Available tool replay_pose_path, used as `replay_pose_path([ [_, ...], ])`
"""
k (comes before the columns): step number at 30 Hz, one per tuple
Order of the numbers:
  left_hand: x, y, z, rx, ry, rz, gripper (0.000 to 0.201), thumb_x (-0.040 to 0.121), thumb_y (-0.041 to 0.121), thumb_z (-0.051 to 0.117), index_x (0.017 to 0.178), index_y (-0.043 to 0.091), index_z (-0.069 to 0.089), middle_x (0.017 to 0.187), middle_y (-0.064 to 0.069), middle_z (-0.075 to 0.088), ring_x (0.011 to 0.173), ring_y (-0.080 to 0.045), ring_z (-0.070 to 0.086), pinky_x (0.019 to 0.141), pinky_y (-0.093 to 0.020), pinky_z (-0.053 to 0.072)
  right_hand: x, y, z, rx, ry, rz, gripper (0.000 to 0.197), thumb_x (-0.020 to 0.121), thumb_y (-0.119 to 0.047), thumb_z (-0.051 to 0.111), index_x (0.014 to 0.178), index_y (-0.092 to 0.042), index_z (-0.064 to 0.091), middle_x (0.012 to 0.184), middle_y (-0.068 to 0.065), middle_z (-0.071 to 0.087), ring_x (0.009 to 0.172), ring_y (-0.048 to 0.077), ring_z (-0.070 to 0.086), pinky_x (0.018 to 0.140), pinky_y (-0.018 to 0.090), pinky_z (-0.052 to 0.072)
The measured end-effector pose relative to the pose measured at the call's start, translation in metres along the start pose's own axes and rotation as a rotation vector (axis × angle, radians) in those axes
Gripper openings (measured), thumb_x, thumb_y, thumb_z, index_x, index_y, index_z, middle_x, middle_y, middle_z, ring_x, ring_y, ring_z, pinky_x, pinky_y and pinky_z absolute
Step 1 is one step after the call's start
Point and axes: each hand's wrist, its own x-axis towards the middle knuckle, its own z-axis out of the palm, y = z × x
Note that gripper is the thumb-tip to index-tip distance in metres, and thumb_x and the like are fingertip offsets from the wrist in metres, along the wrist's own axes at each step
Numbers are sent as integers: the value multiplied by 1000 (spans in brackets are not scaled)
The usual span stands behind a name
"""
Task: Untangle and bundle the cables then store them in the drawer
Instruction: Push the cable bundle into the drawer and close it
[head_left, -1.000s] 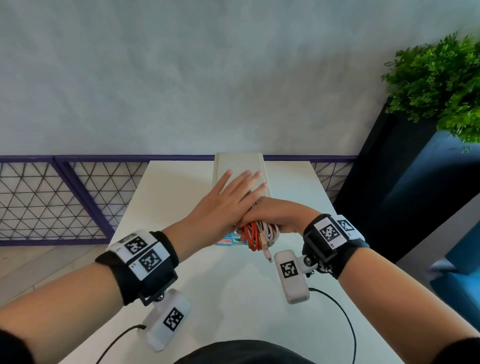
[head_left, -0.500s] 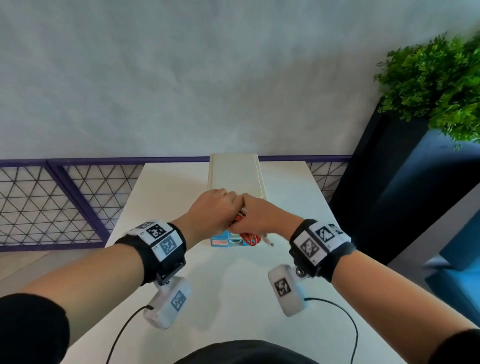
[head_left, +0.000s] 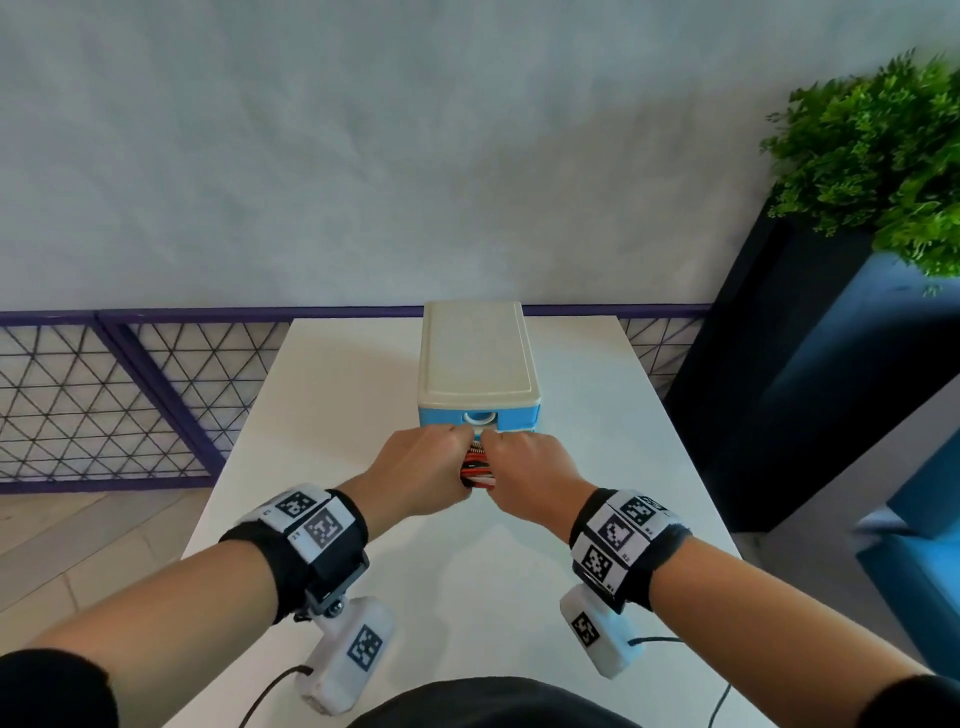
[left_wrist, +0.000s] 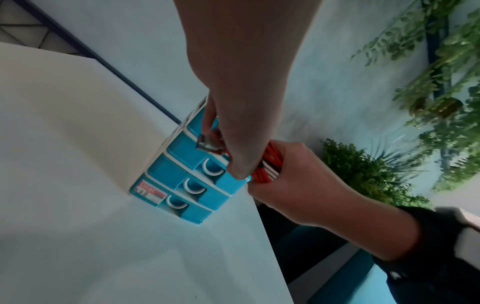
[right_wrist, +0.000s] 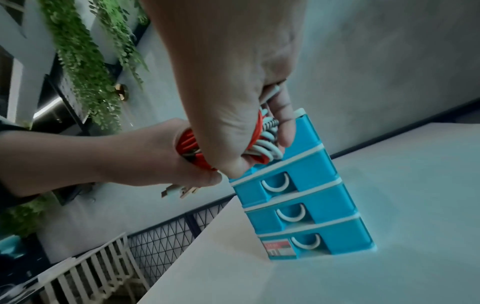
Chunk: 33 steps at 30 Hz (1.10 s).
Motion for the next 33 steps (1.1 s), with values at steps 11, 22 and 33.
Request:
replay_pose_path([
  [11, 30, -52, -10, -281, 112, -17, 30, 98, 35, 37, 121, 22, 50, 124, 8, 48, 116, -9, 45, 97, -38, 43, 20, 9, 4, -22, -84, 14, 52, 85, -22, 54, 135, -15, 40, 105, 5, 67, 88, 29, 65, 62, 33, 41],
  [22, 39, -63, -14, -421, 111, -46, 29, 99, 11, 40, 113, 10, 66, 116, -3, 65, 108, -18, 58, 90, -28, 43, 19, 13, -19, 146, -194, 51, 35, 80, -29, 60, 113, -21, 52, 104, -1, 64, 92, 24, 60, 70, 30, 42],
  [33, 55, -60, -17, -73, -81, 60, 60, 64, 36, 81, 112, 19, 48, 114, 4, 42, 104, -18, 42, 80, -41, 49, 6, 36, -77, 454, -252, 189, 30, 74, -19, 62, 104, -17, 56, 76, 0, 66, 61, 17, 66, 59, 29, 58],
])
